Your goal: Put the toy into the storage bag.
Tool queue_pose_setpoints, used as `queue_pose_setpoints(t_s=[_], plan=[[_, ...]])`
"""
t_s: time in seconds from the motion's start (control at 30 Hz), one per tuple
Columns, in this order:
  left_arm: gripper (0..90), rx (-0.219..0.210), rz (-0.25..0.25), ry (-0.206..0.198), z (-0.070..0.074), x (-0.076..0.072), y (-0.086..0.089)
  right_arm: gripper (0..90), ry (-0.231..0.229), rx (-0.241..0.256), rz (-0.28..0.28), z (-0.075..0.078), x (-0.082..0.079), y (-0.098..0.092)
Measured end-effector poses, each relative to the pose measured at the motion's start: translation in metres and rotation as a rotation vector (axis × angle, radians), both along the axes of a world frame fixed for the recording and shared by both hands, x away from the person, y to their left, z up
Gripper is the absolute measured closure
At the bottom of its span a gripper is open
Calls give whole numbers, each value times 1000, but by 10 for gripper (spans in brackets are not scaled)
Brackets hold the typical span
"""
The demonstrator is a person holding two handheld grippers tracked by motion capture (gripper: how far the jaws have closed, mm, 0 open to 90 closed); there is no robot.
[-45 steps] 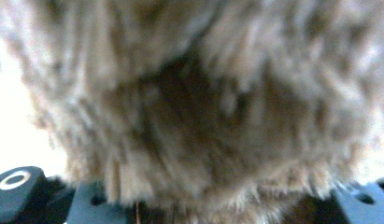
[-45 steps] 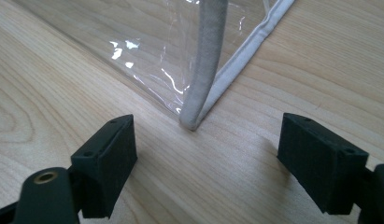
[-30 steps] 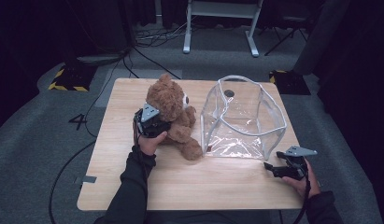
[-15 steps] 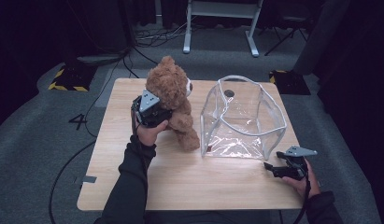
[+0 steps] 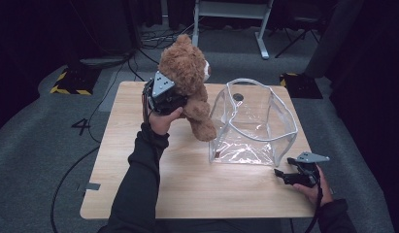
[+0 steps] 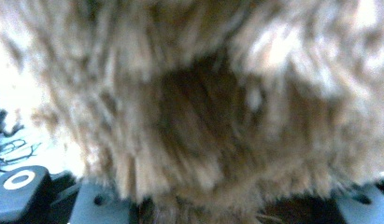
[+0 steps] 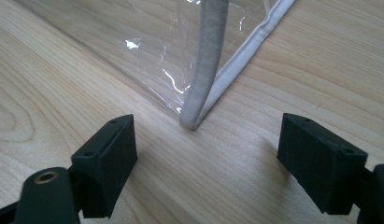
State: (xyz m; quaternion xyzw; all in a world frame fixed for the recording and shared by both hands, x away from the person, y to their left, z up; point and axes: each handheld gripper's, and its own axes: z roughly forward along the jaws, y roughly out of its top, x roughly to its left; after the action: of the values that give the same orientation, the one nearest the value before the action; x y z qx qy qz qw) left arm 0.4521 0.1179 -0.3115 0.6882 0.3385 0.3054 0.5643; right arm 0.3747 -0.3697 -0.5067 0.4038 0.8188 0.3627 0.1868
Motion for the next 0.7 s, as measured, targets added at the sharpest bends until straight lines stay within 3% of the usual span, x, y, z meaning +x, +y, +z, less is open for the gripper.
queue_pose_setpoints(t_s=[0.7], plan=[[519, -11, 22, -82, 47, -10, 17, 197, -1, 0, 0, 0, 0, 0]])
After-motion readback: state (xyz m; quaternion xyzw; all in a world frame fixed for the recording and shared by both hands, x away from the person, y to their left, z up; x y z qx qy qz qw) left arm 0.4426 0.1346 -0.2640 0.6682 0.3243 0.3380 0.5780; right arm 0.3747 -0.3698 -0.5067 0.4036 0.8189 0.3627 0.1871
